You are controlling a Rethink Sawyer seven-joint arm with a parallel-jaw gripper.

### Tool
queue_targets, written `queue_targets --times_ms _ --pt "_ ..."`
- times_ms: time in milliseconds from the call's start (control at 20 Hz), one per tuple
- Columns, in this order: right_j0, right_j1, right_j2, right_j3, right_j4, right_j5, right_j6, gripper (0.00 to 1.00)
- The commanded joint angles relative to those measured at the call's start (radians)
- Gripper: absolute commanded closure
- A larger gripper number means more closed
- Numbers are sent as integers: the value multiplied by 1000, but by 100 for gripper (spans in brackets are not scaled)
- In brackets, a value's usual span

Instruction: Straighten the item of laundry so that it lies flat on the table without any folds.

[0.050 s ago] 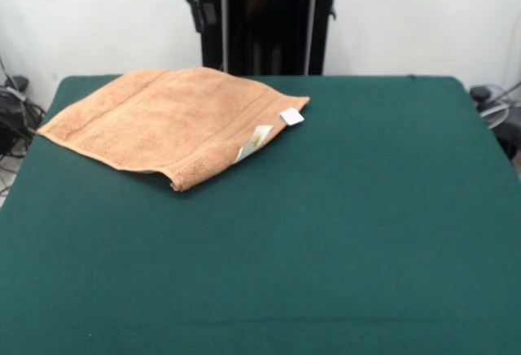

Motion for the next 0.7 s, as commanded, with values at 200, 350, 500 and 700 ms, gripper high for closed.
queue_targets --times_ms 200,350,500,700 --pt "-64 36 234 -165 200 175 115 0" --pt "-84 59 246 -180 269 180 41 0" --pt "-106 99 250 -201 359 156 -42 0" --pt "-107 160 246 -234 475 128 -96 0"
